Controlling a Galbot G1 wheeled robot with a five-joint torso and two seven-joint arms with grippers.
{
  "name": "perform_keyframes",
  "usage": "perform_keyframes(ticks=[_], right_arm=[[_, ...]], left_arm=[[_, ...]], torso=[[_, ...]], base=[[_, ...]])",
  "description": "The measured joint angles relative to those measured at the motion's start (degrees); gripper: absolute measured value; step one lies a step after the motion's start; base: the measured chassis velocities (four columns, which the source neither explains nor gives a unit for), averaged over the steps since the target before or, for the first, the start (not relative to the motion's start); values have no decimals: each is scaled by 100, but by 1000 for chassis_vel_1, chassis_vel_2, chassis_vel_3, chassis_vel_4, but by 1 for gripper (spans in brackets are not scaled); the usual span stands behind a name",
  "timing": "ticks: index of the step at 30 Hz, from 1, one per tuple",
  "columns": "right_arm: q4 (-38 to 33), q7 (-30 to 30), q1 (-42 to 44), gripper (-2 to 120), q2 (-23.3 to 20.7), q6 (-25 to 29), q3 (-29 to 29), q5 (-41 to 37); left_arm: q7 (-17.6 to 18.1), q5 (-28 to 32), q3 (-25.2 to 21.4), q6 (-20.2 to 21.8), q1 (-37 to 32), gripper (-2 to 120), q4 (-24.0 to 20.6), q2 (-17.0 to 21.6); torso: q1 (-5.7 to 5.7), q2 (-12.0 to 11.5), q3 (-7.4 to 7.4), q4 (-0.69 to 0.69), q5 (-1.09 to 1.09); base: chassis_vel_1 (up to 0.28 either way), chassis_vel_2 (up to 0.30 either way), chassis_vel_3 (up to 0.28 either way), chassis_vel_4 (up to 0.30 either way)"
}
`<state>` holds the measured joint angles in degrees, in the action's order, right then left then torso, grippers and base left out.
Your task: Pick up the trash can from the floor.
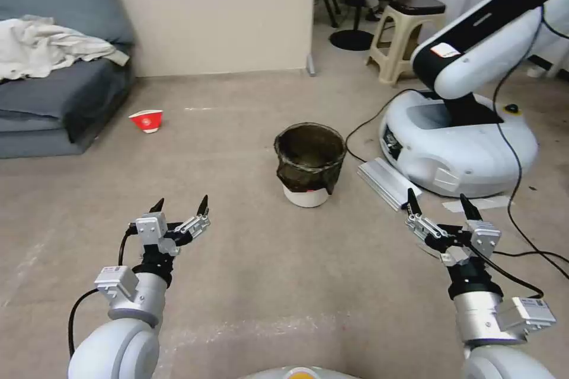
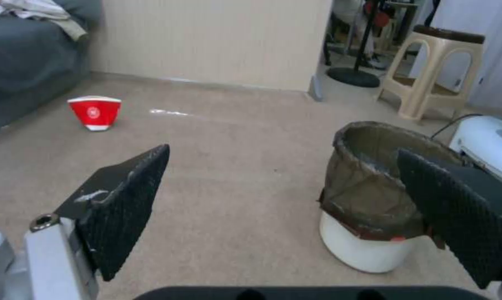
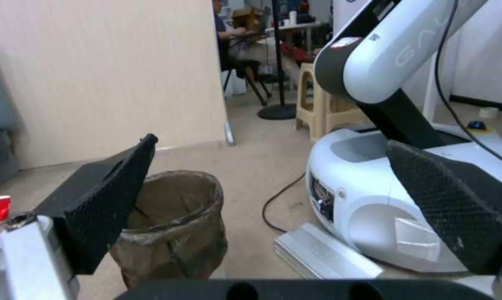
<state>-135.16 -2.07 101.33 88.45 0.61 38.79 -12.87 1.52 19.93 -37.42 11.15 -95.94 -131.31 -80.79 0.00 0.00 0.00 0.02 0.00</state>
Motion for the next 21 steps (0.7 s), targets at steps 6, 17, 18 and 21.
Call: perform_keyframes(ticks=[6,17,18,21], right_arm=[[19,-3,22,100,43,32,-37,-1],[34,-7,16,100,58,76,-30,15],[41,-8,13,100,62,82,-31,17],[43,-9,11,100,63,87,-31,18]], left_arm=[[2,19,8,-1,16,100,13,8],[2,32,13,-2,30,100,29,-1],[2,40,19,-1,31,100,36,-15],[2,46,20,0,33,100,41,-22]], torso=[[0,0,0,-2,0],[0,0,0,-2,0],[0,0,0,-2,0],[0,0,0,-2,0]], base=[[0,0,0,0],[-10,9,12,-16],[-58,61,73,-71],[-93,87,91,-77]])
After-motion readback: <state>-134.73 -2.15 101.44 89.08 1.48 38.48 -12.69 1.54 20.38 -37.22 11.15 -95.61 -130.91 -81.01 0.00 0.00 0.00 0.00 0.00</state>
